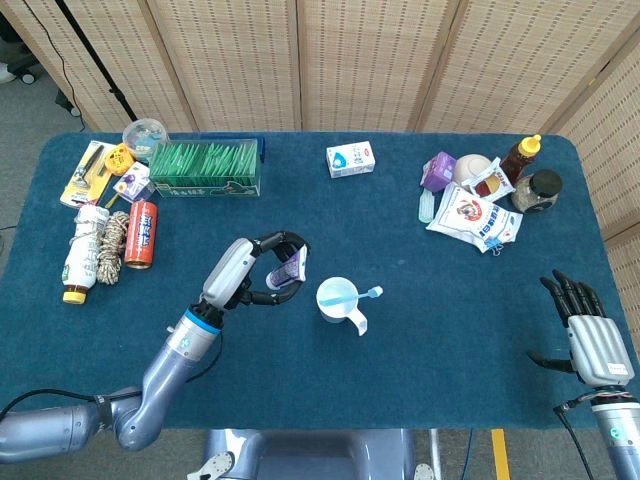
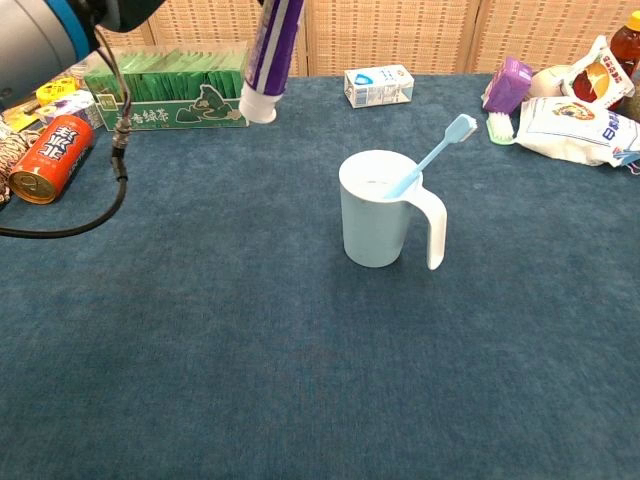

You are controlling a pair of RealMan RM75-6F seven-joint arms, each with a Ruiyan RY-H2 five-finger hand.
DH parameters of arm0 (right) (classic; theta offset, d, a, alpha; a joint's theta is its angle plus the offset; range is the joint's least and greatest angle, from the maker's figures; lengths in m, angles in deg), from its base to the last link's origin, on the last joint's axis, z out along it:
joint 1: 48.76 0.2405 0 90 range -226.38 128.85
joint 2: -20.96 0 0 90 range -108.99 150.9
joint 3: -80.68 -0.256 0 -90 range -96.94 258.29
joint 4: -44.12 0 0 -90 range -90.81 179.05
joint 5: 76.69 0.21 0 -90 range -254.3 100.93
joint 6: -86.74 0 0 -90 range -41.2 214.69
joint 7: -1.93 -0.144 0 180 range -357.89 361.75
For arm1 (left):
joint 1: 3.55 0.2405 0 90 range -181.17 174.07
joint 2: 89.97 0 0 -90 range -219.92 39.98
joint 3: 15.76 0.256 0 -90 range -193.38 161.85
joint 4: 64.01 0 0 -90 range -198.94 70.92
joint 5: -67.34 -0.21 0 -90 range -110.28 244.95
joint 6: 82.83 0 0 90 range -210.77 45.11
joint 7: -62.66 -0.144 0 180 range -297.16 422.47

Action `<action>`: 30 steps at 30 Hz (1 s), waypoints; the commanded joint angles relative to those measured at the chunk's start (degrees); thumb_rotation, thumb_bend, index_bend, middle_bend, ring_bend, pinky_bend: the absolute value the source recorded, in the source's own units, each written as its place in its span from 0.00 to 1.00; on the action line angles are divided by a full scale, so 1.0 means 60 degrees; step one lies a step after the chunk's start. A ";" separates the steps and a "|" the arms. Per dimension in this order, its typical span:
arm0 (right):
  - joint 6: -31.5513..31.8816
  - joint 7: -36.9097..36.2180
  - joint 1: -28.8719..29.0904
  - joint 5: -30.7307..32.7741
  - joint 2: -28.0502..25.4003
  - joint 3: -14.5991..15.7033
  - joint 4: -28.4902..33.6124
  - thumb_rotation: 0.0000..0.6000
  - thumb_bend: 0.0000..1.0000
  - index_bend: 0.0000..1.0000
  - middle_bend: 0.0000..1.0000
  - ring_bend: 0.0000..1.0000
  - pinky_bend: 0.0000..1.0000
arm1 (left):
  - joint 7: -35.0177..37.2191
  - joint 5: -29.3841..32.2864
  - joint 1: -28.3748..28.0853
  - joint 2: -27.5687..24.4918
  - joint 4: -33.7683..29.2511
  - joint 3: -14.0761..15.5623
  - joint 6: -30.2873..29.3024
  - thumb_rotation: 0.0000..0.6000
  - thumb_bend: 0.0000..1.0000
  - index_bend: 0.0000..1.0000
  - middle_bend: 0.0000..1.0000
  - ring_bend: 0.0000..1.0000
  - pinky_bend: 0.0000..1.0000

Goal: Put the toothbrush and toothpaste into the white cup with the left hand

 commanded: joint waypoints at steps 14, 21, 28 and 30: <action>-0.0161 -0.0506 0.0052 0.0082 -0.0091 -0.0041 -0.0227 1.00 0.00 0.00 0.00 0.00 0.00 | -0.0631 0.1065 -0.0973 0.1907 0.1001 -0.0484 0.0486 1.00 0.32 0.62 0.42 0.42 0.47; -0.0151 -0.0677 0.0043 0.0083 -0.0137 -0.0053 -0.0259 1.00 0.00 0.00 0.00 0.00 0.00 | -0.0760 0.1243 -0.1207 0.2407 0.1483 -0.0516 0.0656 1.00 0.32 0.62 0.42 0.42 0.47; -0.0191 -0.0695 0.0059 0.0080 -0.0134 -0.0043 -0.0272 1.00 0.00 0.00 0.00 0.00 0.00 | -0.0779 0.1296 -0.1284 0.2675 0.1881 -0.0485 0.0746 1.00 0.32 0.62 0.41 0.42 0.47; -0.0190 -0.0690 0.0061 0.0065 -0.0133 -0.0037 -0.0259 1.00 0.00 0.00 0.00 0.00 0.00 | -0.0798 0.1314 -0.1328 0.2742 0.2014 -0.0484 0.0805 1.00 0.32 0.62 0.41 0.41 0.47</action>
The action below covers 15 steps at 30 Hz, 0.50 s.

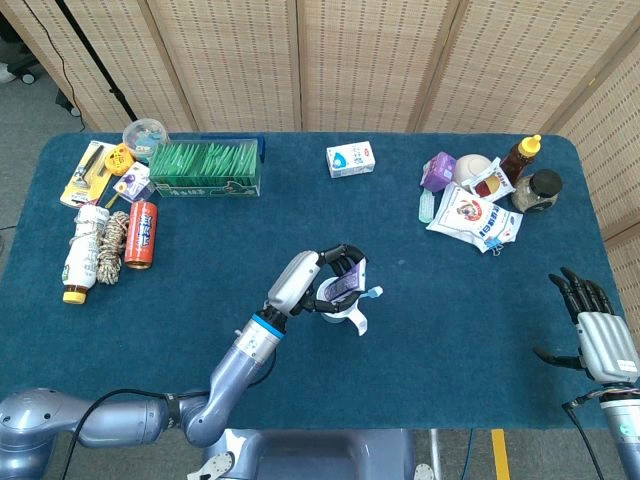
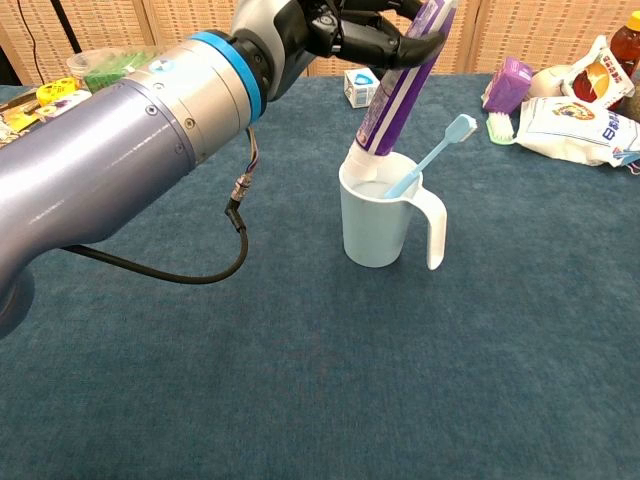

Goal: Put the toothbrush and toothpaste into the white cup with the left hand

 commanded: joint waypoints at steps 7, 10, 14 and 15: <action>0.0048 -0.0001 -0.0010 -0.0061 -0.0017 0.0016 0.0044 1.00 0.00 0.00 0.00 0.00 0.00 | 0.0002 0.0192 -0.0250 0.0446 0.0667 -0.0070 0.0311 1.00 0.32 0.62 0.40 0.41 0.47; 0.0007 0.0002 0.0006 -0.0034 -0.0007 0.0012 0.0019 1.00 0.00 0.00 0.00 0.00 0.00 | -0.0007 0.0174 -0.0292 0.0556 0.0791 -0.0056 0.0343 1.00 0.32 0.61 0.39 0.40 0.47; 0.0011 -0.0020 0.0008 -0.0039 -0.0005 0.0009 0.0003 1.00 0.00 0.00 0.00 0.00 0.00 | -0.0065 0.0171 -0.0319 0.0663 0.0961 -0.0025 0.0378 1.00 0.32 0.53 0.32 0.34 0.47; 0.0017 -0.0026 0.0007 -0.0039 -0.0005 0.0008 0.0003 1.00 0.00 0.00 0.00 0.00 0.00 | -0.0061 0.0174 -0.0319 0.0667 0.0974 -0.0020 0.0395 1.00 0.32 0.47 0.27 0.30 0.47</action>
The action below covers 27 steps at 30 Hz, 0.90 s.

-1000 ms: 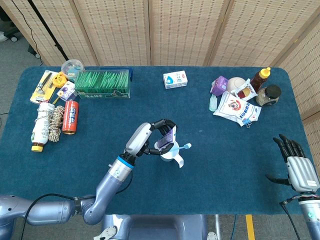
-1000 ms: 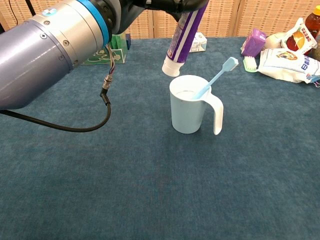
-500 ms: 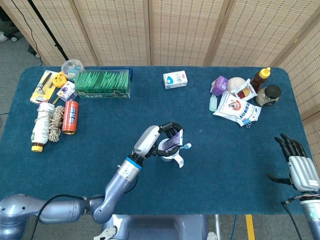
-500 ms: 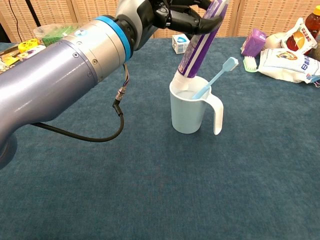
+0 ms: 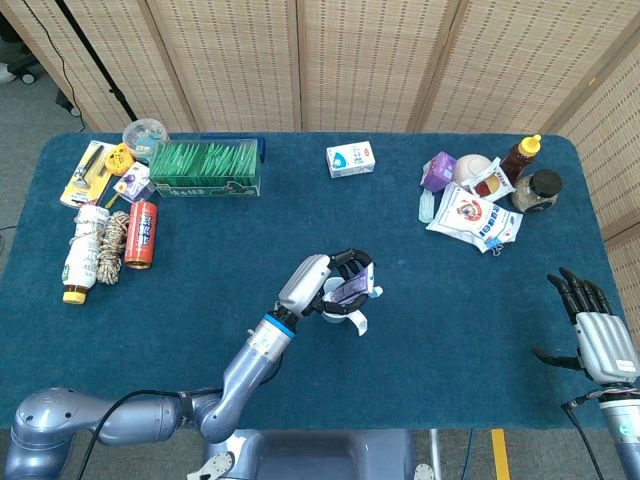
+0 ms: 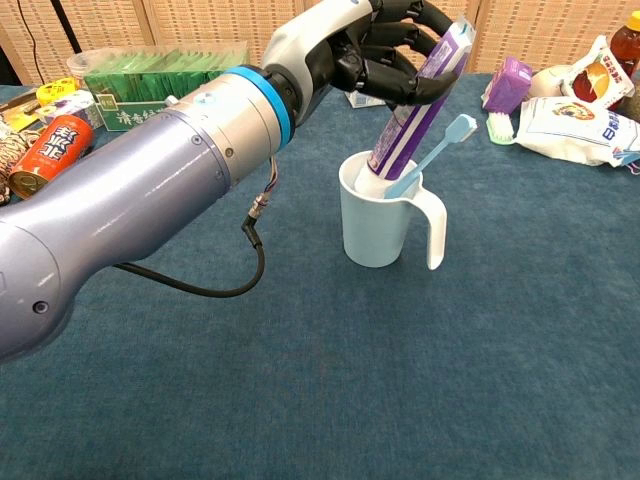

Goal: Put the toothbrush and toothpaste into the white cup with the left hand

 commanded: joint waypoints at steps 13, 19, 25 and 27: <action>0.0011 0.0008 0.0001 -0.0022 -0.0001 0.0010 0.0007 1.00 0.00 0.00 0.00 0.00 0.00 | 0.0087 -0.0245 0.0184 -0.0287 -0.0220 0.0143 0.0052 1.00 0.31 0.03 0.00 0.10 0.46; 0.0036 0.0073 -0.0001 -0.0048 0.0008 0.0019 0.0042 1.00 0.00 0.00 0.00 0.00 0.00 | 0.0186 -0.0768 0.0378 -0.0544 -0.0263 0.0248 -0.0334 1.00 0.32 0.00 0.00 0.07 0.45; 0.0037 0.0151 0.0000 -0.0053 0.0018 0.0030 0.0079 1.00 0.00 0.00 0.00 0.00 0.00 | 0.0278 -0.0868 0.0577 -0.0827 -0.0454 0.0272 -0.0496 1.00 0.32 0.00 0.00 0.06 0.44; 0.0042 0.0170 -0.0001 -0.0054 0.0024 0.0032 0.0085 1.00 0.00 0.00 0.00 0.00 0.00 | 0.0341 -0.0952 0.0659 -0.0978 -0.0560 0.0284 -0.0568 1.00 0.32 0.00 0.00 0.06 0.44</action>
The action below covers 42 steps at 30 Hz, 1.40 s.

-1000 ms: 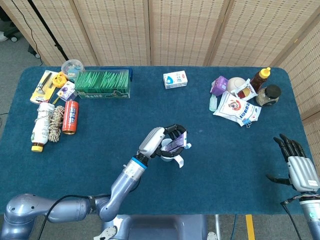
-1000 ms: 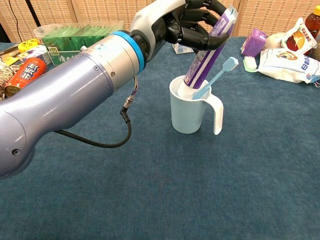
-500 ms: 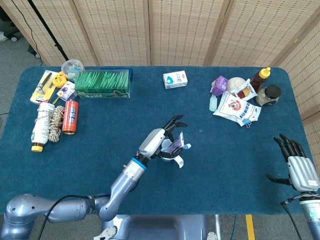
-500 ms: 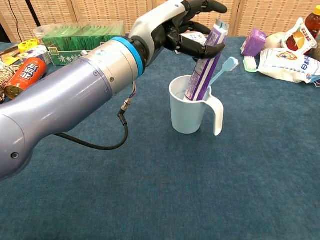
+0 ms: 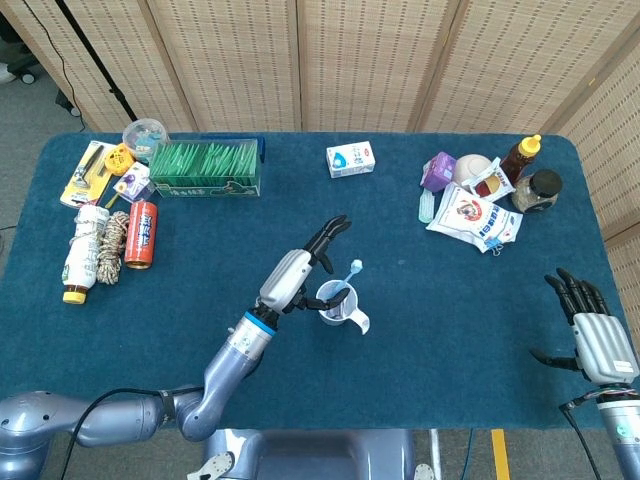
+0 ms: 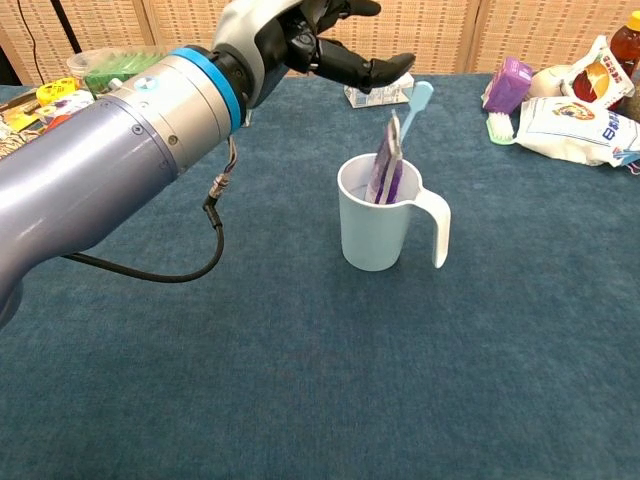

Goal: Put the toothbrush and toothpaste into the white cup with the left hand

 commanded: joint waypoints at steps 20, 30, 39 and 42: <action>0.0105 0.0416 -0.0022 -0.0024 0.0073 0.0016 0.0169 1.00 0.00 0.00 0.00 0.00 0.00 | -0.2623 0.0077 0.2797 -0.6938 -0.3470 0.1510 -0.0332 1.00 0.31 0.00 0.00 0.00 0.00; 0.0573 0.1149 -0.0156 0.0014 0.0297 -0.0096 0.0239 1.00 0.00 0.00 0.00 0.00 0.00 | -0.1170 -0.1294 0.5187 -0.8905 -0.3050 0.3490 -0.1450 1.00 0.31 0.00 0.00 0.00 0.00; 0.0999 0.1290 -0.0304 -0.0158 0.0330 -0.0130 0.0289 1.00 0.00 0.00 0.00 0.00 0.00 | -0.1454 -0.1542 0.6944 -0.8011 -0.1869 0.4041 -0.3376 1.00 0.31 0.00 0.00 0.00 0.00; 0.1170 0.1329 -0.0359 -0.0233 0.0371 -0.0145 0.0246 1.00 0.00 0.00 0.00 0.00 0.00 | -0.1651 -0.1488 0.7190 -0.7674 -0.1724 0.3949 -0.3735 1.00 0.29 0.00 0.00 0.00 0.00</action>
